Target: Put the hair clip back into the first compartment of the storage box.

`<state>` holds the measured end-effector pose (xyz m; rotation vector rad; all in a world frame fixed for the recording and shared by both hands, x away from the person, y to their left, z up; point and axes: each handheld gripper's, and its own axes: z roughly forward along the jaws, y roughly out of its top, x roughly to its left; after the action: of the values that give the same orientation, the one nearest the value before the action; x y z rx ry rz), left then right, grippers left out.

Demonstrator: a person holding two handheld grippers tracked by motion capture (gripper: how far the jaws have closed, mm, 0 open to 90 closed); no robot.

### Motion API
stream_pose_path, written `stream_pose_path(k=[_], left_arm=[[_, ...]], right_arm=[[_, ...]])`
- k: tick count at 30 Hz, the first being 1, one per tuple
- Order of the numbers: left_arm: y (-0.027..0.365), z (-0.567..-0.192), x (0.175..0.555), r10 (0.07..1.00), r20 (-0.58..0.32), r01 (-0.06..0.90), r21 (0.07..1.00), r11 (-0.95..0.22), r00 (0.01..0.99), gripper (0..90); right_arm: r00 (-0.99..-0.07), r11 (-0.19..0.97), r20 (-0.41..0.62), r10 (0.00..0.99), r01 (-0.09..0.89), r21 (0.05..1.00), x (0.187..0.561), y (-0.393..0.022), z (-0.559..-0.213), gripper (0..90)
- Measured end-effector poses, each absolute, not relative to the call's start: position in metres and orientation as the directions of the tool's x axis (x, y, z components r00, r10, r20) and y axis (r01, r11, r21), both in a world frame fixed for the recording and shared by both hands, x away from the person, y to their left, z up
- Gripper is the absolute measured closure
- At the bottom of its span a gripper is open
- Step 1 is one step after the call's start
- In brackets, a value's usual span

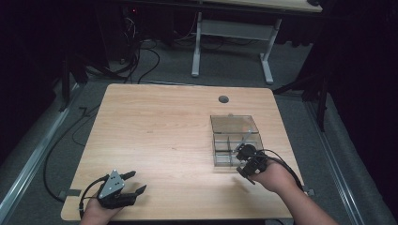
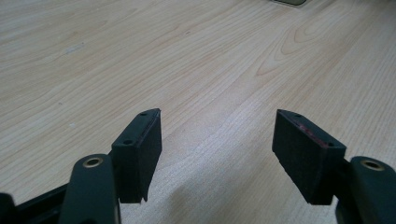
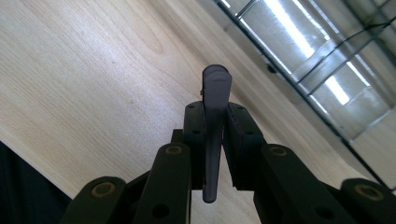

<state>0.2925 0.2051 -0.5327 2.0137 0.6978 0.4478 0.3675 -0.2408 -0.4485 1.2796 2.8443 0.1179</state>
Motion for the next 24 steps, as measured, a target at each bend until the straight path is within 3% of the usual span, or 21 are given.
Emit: stream_pose_path(k=[24], left_arm=[[0.205, -0.533, 0.293, 0.634, 0.032, 0.296, 0.866, -0.404, 0.773, 33.5]], right_arm=[[-0.665, 0.662, 0.006, 0.747, 0.745, 0.083, 0.401, -0.234, -0.422, 79.5]])
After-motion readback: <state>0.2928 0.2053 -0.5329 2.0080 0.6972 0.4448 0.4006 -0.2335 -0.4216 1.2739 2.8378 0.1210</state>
